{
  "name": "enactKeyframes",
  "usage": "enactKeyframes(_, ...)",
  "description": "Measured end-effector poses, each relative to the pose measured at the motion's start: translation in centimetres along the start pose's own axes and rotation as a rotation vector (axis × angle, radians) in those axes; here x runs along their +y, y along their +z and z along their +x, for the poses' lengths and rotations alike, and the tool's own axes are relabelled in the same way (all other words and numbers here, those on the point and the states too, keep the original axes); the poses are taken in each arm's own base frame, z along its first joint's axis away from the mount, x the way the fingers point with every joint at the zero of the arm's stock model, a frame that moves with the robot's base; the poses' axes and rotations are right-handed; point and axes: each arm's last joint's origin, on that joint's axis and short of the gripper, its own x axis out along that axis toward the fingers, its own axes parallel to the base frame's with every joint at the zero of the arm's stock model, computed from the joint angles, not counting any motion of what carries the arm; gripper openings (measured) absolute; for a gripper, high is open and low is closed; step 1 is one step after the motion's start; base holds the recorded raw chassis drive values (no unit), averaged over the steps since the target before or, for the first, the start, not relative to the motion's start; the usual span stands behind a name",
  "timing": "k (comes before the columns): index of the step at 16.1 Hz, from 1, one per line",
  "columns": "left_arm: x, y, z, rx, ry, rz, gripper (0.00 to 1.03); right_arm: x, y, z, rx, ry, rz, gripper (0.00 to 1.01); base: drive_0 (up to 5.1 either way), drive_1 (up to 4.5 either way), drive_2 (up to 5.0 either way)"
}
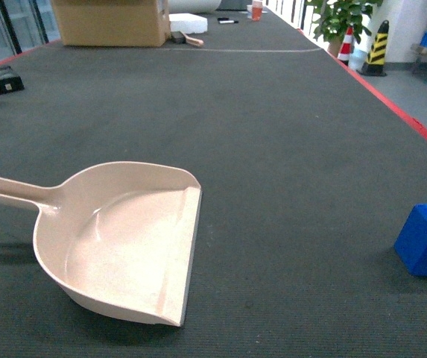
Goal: Place part in tray to right shelf
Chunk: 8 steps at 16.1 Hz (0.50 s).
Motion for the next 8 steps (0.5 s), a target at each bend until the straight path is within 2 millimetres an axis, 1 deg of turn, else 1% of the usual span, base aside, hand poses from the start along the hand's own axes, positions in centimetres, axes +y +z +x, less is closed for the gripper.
enactKeyframes(5,0.0,0.0,0.0,0.0,0.0,0.0,0.98,0.0,0.0,0.0,0.0,0.0,0.0,0.98,0.0,0.0,0.0)
enactKeyframes(6,0.0,-0.3,0.0,0.055,0.042,-0.018,0.98,0.0,0.0,0.0,0.0,0.0,0.0,0.98,0.0,0.0,0.0)
enactKeyframes(7,-0.5,0.0,0.6,0.199,0.173,-0.057,0.98,0.0,0.0,0.0,0.0,-0.001,0.0,0.98,0.0,0.0,0.0)
enactKeyframes(8,-0.1,0.5,2.1,0.227,0.306,-0.128,0.98,0.0,0.0,0.0,-0.001,0.003,0.0,0.98,0.0,0.0,0.0)
